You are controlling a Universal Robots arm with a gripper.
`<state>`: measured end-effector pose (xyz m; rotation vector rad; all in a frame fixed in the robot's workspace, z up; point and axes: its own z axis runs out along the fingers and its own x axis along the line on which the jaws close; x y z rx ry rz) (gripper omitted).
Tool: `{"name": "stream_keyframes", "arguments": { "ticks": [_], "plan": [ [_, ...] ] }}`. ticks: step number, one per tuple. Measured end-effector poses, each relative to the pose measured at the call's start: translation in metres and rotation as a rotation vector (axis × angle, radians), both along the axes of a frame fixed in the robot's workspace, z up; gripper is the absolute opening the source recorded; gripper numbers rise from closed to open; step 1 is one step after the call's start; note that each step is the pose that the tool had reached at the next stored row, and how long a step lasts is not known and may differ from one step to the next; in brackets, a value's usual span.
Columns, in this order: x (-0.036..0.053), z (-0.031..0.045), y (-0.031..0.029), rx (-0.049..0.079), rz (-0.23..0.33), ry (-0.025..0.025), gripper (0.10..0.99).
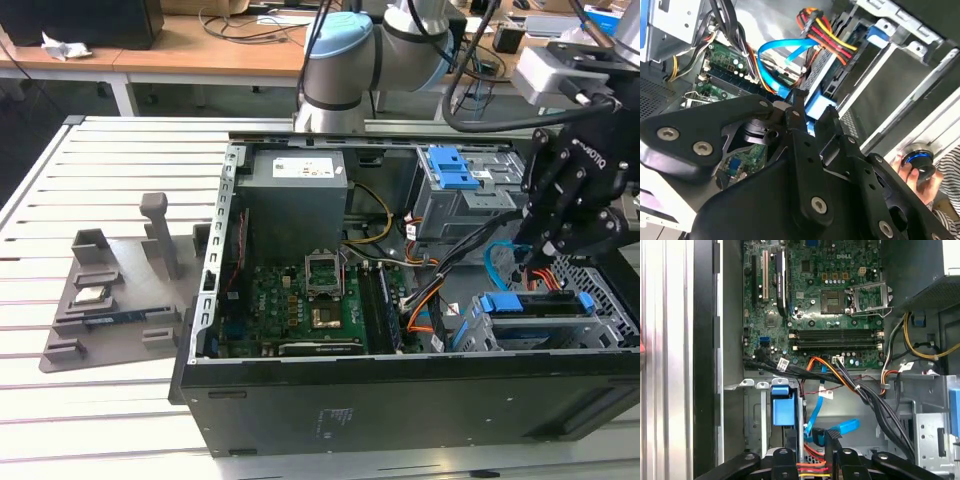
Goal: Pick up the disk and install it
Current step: 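Insert the second disk wire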
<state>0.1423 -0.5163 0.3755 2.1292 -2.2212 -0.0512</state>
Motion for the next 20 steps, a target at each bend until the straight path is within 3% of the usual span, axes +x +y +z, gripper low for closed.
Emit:
{"name": "stream_keyframes", "arguments": {
  "ticks": [3, 9, 10, 11, 13, 14, 15, 18, 20],
  "plan": [
    [-0.0021, -0.0031, 0.0106, 0.000, 0.008, 0.0000, 0.361],
    [-0.0059, -0.0056, 0.0111, 0.000, 0.030, 0.0000, 0.349],
    [-0.0059, -0.0056, 0.0111, 0.000, 0.030, 0.0000, 0.282],
    [-0.0059, -0.0056, 0.0111, 0.000, 0.030, -0.0001, 0.161],
    [-0.0059, -0.0056, 0.0111, 0.000, 0.030, 0.0000, 0.161],
    [-0.0060, -0.0057, 0.0097, 0.000, 0.030, 0.0000, 0.161],
    [-0.0059, -0.0056, 0.0023, 0.000, 0.030, 0.0000, 0.161],
    [-0.0051, -0.0094, -0.0117, -0.001, 0.030, 0.0000, 0.161],
    [-0.0026, -0.0126, -0.0146, -0.001, 0.030, 0.0005, 0.161]
  ]
}}
